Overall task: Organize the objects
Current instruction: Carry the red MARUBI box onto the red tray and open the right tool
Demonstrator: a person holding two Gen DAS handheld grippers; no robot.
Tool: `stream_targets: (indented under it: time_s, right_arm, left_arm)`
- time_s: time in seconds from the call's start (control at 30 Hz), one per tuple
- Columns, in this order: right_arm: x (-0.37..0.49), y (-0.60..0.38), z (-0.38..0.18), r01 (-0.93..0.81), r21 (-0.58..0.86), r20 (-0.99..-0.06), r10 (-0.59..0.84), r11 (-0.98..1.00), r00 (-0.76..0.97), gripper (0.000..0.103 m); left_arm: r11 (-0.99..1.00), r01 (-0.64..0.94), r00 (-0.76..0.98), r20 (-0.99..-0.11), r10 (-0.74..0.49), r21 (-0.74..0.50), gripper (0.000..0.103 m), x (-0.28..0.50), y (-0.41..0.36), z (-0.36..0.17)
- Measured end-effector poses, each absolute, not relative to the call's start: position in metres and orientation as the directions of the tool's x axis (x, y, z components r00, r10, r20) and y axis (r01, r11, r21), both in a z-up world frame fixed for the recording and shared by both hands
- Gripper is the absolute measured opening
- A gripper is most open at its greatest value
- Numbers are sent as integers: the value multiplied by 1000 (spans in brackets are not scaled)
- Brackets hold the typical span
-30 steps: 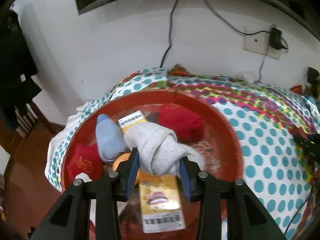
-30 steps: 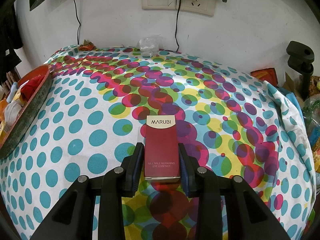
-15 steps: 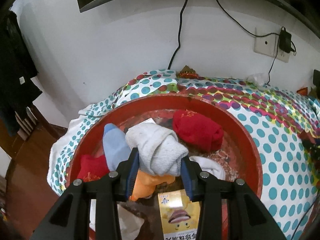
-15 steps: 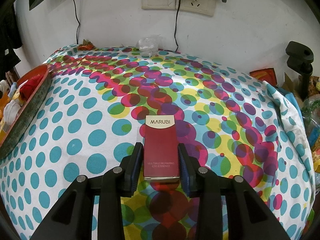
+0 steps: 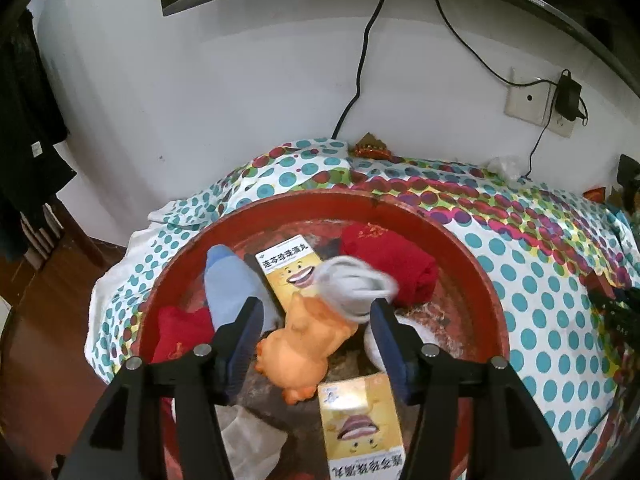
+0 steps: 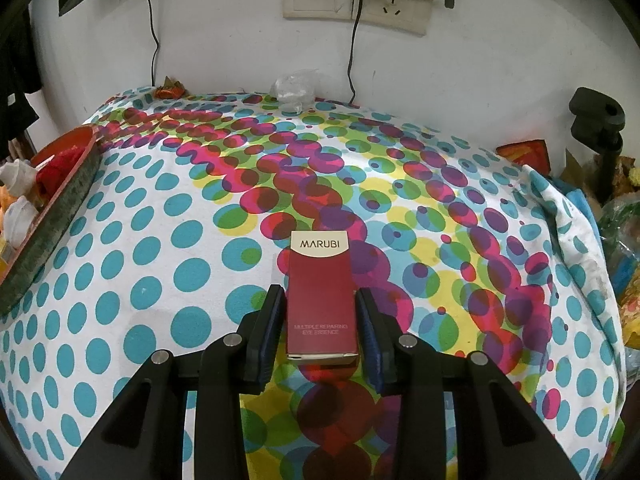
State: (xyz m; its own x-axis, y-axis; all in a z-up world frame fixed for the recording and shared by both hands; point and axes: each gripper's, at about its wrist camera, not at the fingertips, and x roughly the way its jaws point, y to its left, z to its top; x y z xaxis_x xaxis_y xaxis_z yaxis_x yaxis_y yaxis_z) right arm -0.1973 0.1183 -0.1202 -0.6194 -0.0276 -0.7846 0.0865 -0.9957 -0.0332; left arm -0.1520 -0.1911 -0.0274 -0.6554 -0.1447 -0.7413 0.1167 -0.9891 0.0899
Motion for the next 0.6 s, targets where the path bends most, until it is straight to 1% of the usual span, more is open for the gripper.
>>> stream_targets:
  time_s: [0.13, 0.27, 0.37, 0.43, 0.6]
  right_arm:
    - [-198, 121, -121, 86, -37, -784, -24, -996, -620, 34]
    - [-198, 118, -121, 84, -33, -785, -26, -996, -620, 34]
    - [-196, 116, -120, 85, -26, -785, -33, -996, -619, 34]
    - [-197, 113, -120, 94, -20, -785, -43, -995, -618, 28]
    - [-194, 111, -119, 90, -55, -782, -13, -994, -623, 27]
  left_arm:
    - [-982, 161, -652, -736, -184, 103, 57, -134, -196, -27]
    - [-980, 187, -652, -737, -178, 71, 57, -114, -198, -26]
    - [-978, 194, -653, -734, -187, 77, 57, -99, -197, -27]
    - [-978, 195, -647, -739, -186, 74, 57, -92, -196, -29]
    - [-983, 161, -653, -737, -172, 87, 57, -82, -188, -35]
